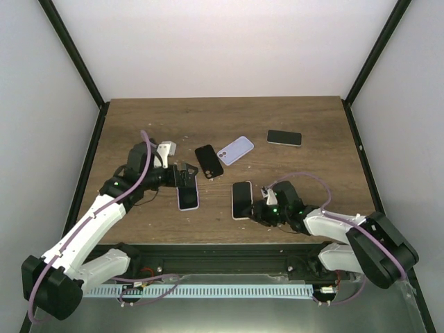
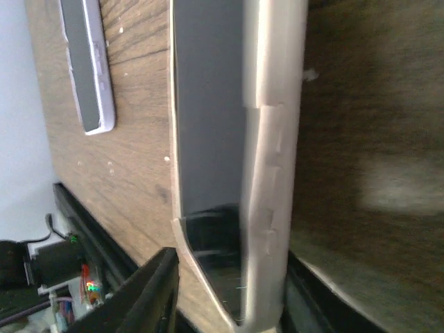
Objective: Put the phone into the phone case
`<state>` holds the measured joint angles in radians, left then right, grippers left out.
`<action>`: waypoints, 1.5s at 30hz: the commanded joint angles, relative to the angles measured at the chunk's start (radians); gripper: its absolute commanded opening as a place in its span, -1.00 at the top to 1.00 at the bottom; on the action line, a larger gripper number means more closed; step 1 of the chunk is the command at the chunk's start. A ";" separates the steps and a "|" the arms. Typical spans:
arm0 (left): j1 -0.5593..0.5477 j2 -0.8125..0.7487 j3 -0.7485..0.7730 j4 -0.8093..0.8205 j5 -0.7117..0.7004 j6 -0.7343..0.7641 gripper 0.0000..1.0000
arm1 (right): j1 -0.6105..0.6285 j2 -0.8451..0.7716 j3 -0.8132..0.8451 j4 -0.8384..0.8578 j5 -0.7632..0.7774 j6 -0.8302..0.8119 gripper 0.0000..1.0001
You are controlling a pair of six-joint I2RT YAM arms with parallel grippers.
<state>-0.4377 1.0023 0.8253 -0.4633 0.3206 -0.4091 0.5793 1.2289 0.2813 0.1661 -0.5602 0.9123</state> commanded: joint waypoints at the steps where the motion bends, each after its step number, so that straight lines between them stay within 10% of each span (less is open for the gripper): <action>1: 0.007 0.010 0.012 -0.046 -0.019 0.032 -1.00 | -0.002 -0.005 0.043 -0.028 0.091 -0.033 0.00; 11: 0.007 -0.034 -0.017 -0.039 0.041 0.094 -1.00 | -0.102 -0.125 0.203 -0.301 0.399 -0.070 -0.99; 26: 0.007 -0.102 -0.081 -0.008 0.052 0.142 -0.99 | -0.463 0.414 0.712 -0.122 0.353 -0.403 -1.00; 45: 0.007 -0.115 -0.073 -0.034 -0.018 0.176 -0.99 | -0.493 1.061 1.441 -0.385 0.322 -0.667 -1.00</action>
<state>-0.4362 0.8951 0.7441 -0.4984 0.3225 -0.2539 0.0917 2.2173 1.6028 -0.1150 -0.2180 0.3328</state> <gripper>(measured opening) 0.994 0.998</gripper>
